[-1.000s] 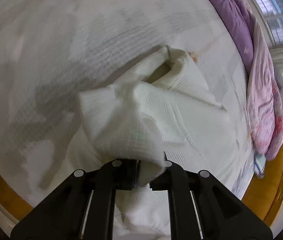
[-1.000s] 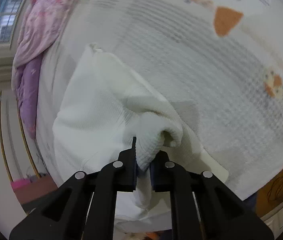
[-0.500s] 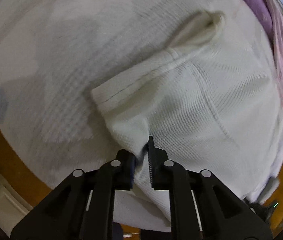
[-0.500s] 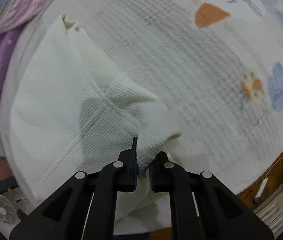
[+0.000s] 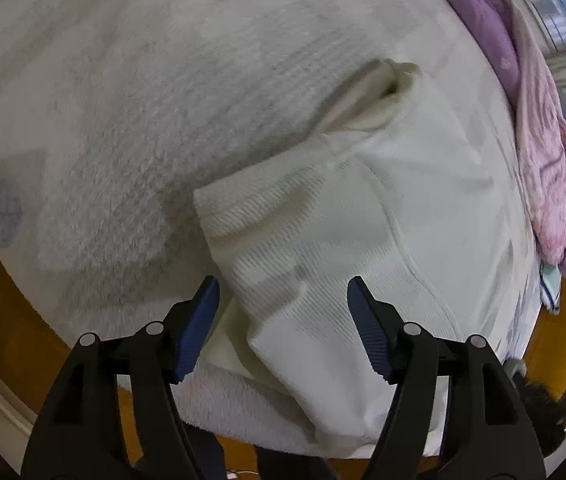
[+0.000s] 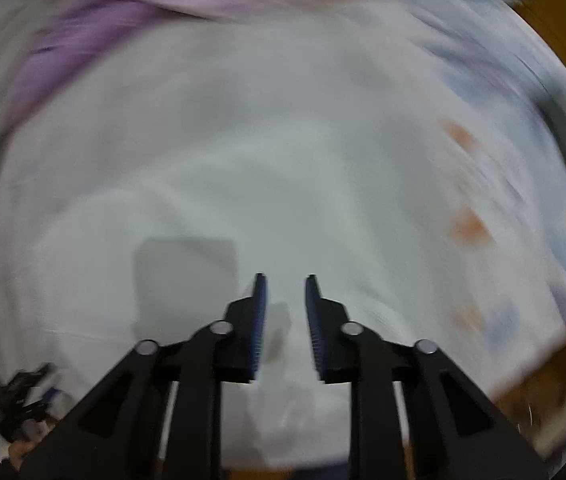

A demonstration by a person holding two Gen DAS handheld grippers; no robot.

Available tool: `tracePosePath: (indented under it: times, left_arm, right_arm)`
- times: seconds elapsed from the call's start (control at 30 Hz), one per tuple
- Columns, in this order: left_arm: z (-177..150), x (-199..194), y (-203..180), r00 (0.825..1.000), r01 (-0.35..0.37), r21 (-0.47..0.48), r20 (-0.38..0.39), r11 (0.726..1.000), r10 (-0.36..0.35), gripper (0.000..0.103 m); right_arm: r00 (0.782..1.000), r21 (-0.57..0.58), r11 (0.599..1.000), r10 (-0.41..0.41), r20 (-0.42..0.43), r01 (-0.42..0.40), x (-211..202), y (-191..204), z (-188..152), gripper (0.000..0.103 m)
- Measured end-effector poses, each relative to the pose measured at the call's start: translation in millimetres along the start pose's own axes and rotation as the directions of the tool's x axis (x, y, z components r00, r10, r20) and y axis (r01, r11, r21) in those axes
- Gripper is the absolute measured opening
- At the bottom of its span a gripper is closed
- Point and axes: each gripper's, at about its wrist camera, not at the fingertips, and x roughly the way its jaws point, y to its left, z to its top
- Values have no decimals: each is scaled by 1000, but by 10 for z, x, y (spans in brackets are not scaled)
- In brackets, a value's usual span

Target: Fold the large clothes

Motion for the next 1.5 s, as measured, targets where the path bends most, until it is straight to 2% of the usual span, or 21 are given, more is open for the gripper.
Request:
tracePosePath:
  times: [0.07, 0.17, 0.23, 0.3, 0.33, 0.4, 0.47, 0.53, 0.6, 0.77, 0.87, 0.97, 1.1, 1.27, 1.3, 1.43, 1.5]
  left_arm:
    - [12, 52, 29, 1000, 1, -4, 3, 1000, -1, 68]
    - [92, 196, 29, 1000, 0, 6, -17, 1000, 0, 68]
    - [83, 289, 24, 999, 13, 3, -39, 1000, -13, 68]
    - [54, 362, 24, 998, 11, 8, -56, 1000, -11, 68]
    - [47, 424, 7, 998, 15, 9, -66, 1000, -14, 70]
    - [51, 499, -19, 997, 23, 15, -80, 1000, -22, 76]
    - [63, 523, -13, 995, 29, 36, -95, 999, -25, 76]
    - [79, 518, 8, 994, 34, 48, -103, 998, -29, 76]
    - [125, 592, -96, 994, 36, 53, -110, 998, -30, 76]
    - [204, 687, -148, 989, 60, 53, -140, 997, -52, 76]
    - [243, 722, -149, 984, 91, 79, -163, 993, -77, 76]
    - [244, 669, -48, 979, 104, 117, -186, 988, -81, 77]
    - [298, 689, -85, 973, 121, 125, -210, 985, -93, 77]
    - [84, 677, 46, 973, 131, 93, -203, 987, -110, 77]
    - [38, 675, 49, 975, 132, 95, -192, 987, -112, 77]
    - [-132, 692, 58, 980, 124, 101, -169, 987, -105, 77]
    - [-176, 716, 15, 983, 100, 147, -168, 984, -75, 77]
  right_arm:
    - [995, -143, 986, 92, 42, -85, 177, 627, 275, 0]
    - [988, -225, 965, 148, 40, -135, 511, 1112, 498, 0]
    - [986, -218, 962, 166, -24, -167, 864, 1320, 600, 0]
    - [987, -197, 969, 133, -91, -149, 1206, 1400, 604, 0]
    - [982, -178, 974, 117, -149, -144, 1444, 1386, 563, 0]
    - [972, -151, 979, 102, -212, -135, 1661, 1417, 454, 1]
    - [974, -143, 980, 107, -201, -137, 1636, 1425, 399, 0]
    - [961, -97, 983, 126, -247, -154, 1537, 1399, 296, 0]
    - [952, -89, 984, 127, -278, -157, 1422, 1366, 105, 0]
    - [951, -54, 990, 106, -289, -127, 1235, 1220, -430, 1]
    - [961, -16, 993, 109, -255, -117, 1221, 1191, -624, 0]
    - [968, 19, 995, 103, -231, -101, 1260, 1180, -674, 0]
    - [968, 87, 989, 132, -214, -115, 1043, 1141, -841, 0]
    - [952, 69, 991, 132, -277, -117, 1081, 1048, -1248, 0]
    - [959, 55, 990, 142, -246, -133, 1085, 1027, -1318, 0]
    - [964, -32, 989, 133, -228, -144, 1121, 1067, -1357, 0]
    - [961, -48, 984, 154, -230, -170, 1120, 1058, -1342, 0]
